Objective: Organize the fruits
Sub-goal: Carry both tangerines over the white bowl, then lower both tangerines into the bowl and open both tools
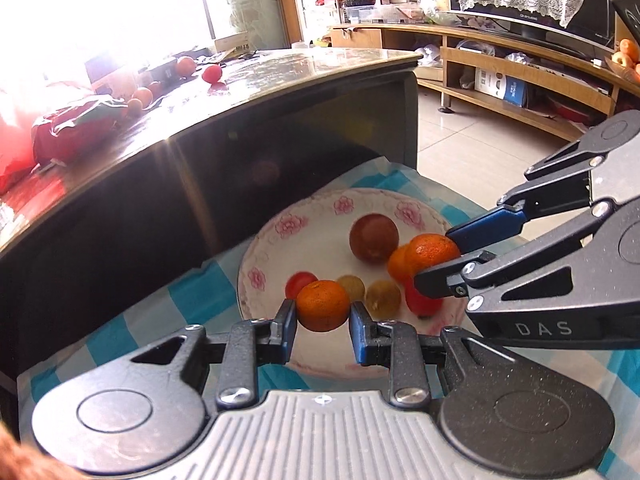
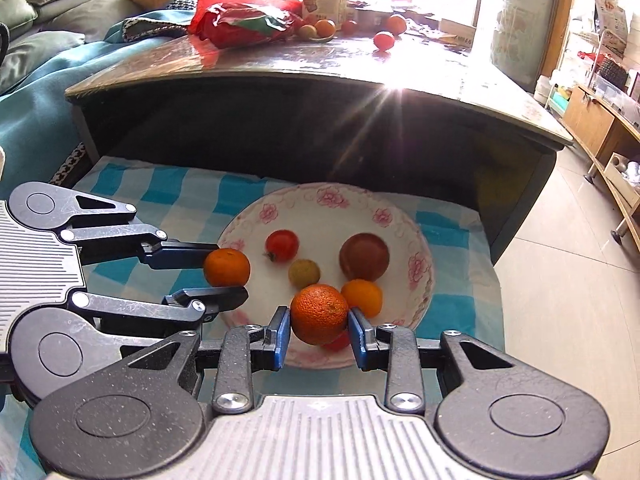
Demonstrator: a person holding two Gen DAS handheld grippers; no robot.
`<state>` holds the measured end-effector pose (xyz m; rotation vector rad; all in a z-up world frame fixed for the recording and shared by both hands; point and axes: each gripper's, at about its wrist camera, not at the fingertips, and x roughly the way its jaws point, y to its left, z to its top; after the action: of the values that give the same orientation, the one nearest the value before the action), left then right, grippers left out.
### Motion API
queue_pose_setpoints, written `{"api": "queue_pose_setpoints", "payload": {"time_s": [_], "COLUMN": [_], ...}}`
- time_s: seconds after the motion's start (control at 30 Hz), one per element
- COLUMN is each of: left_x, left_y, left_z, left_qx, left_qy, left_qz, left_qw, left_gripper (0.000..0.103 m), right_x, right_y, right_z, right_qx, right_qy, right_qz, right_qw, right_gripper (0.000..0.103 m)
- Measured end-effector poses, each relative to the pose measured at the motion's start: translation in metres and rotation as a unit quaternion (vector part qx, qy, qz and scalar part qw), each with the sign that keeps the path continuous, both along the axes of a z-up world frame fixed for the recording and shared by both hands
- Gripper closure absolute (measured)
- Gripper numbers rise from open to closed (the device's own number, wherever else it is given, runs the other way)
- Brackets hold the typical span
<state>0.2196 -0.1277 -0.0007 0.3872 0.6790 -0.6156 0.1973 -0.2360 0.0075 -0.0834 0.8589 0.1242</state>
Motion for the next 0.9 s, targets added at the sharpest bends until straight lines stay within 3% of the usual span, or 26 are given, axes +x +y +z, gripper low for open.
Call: {"api": "queue_pose_setpoints", "payload": {"time_s": [0.37,0.9], "left_x": [0.03,0.045], "left_y": [-0.02,-0.026], "left_z": [-0.008,-0.025], "left_qx": [0.005,0.005], "left_qy": [-0.006,-0.005], "left_qz": [0.017,0.025], "left_qw": [0.9998,0.9997], "left_gripper": [0.065,0.065], "right_x": [0.031,0.054], "right_y": [-0.018,-0.011], "right_z": [-0.003,-0.012], "right_qx": [0.008,-0.003], "right_qy": [-0.02,-0.049], "right_qz": [-0.025,-0.003], "right_qw": [0.999,0.999], "right_gripper": [0.078,0.076]}}
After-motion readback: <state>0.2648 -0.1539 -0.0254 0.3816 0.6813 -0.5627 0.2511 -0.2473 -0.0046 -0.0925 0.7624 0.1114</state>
